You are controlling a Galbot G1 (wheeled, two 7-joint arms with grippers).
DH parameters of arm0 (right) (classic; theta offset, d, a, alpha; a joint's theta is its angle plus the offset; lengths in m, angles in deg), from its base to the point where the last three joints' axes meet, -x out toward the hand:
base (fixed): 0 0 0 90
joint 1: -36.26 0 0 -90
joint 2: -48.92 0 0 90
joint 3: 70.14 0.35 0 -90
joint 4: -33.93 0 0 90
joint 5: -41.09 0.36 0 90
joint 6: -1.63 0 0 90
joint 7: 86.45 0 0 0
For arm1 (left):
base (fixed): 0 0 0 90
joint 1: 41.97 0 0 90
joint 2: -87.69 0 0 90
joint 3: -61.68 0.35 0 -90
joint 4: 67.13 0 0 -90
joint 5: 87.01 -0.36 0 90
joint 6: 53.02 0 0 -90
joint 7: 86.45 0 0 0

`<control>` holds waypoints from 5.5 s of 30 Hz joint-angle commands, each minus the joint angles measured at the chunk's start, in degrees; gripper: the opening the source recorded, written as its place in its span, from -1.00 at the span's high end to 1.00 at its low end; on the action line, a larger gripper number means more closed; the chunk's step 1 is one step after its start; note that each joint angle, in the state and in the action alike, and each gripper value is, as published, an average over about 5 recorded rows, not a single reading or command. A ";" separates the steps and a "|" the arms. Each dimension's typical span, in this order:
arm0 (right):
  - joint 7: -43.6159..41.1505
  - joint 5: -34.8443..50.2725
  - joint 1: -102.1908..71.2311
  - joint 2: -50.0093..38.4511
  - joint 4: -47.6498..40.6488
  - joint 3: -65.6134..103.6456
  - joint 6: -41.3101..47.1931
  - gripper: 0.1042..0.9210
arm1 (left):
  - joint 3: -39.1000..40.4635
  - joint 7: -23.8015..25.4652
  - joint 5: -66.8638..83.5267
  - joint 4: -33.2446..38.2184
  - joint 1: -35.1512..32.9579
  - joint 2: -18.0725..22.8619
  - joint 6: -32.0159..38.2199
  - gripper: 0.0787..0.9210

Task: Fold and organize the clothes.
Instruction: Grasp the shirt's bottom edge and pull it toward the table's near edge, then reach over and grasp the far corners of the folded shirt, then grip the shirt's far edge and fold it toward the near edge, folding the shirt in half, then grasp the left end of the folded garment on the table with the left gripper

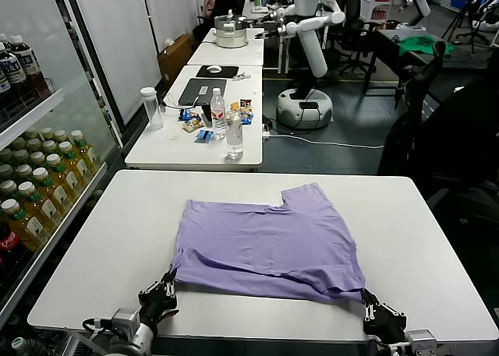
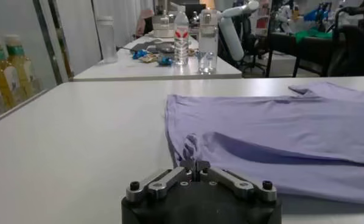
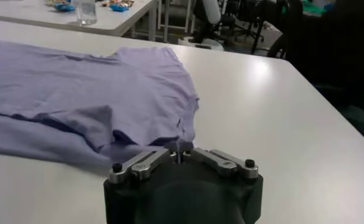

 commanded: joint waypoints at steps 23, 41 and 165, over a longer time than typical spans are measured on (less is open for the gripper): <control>7.97 12.79 56.41 -5.75 -36.76 -20.69 5.94 -0.76 | 11.76 -1.59 7.95 -30.26 41.59 -3.27 0.91 -0.73; 6.82 14.22 75.79 0.28 -67.41 -28.67 5.78 -0.76 | 19.27 -0.94 9.73 -47.38 53.60 3.29 -0.41 -0.77; 5.16 9.32 19.16 -3.91 -10.16 -5.43 5.18 -0.76 | 9.93 -14.73 2.66 -17.04 16.88 9.95 -4.16 0.14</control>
